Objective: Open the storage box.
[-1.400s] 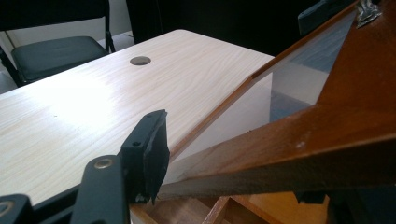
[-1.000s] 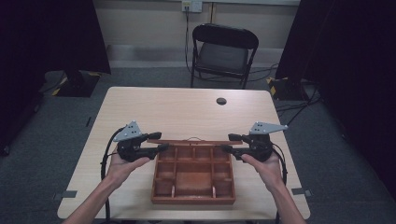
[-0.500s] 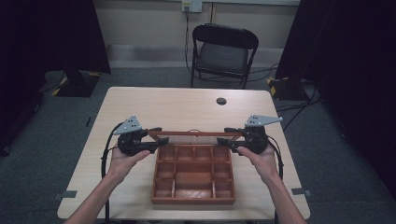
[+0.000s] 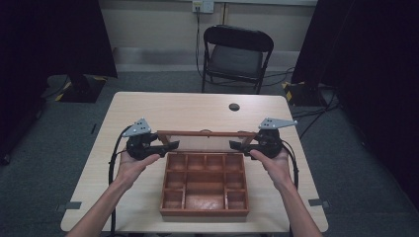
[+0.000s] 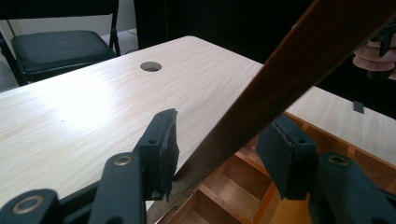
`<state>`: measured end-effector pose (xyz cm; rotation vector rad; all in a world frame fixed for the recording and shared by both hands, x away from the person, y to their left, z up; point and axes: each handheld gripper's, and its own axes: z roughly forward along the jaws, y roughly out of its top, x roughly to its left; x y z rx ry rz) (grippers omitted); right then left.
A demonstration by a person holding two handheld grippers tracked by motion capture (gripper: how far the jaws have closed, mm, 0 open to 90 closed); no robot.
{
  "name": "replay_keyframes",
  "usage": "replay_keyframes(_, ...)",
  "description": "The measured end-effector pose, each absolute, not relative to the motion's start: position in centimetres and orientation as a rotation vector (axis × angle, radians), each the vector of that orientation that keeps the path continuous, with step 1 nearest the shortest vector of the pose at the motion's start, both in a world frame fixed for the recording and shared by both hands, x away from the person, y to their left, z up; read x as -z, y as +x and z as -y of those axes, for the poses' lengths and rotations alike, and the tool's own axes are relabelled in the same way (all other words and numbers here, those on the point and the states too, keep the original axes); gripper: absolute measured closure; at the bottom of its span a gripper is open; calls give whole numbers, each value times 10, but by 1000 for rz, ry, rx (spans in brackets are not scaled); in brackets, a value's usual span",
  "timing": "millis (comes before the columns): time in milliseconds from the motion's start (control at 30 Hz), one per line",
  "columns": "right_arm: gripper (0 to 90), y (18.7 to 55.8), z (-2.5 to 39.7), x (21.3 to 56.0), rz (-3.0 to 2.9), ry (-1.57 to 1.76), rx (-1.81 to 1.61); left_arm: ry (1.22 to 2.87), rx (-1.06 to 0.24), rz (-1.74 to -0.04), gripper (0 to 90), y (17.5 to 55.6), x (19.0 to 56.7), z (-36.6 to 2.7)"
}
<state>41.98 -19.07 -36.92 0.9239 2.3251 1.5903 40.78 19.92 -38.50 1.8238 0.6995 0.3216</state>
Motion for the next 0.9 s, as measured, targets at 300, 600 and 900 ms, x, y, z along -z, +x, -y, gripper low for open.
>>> replay_keyframes(300,422,425,194,374,-2299,956,-1565,1825,-340,-726,503,415,391,-200)
replay_keyframes(600,432,433,189,380,-2312,965,-1553,1873,-352,-725,534,422,397,-202)
replay_keyframes(900,452,442,192,386,-2293,995,-1536,1855,-342,-753,576,430,402,-206)
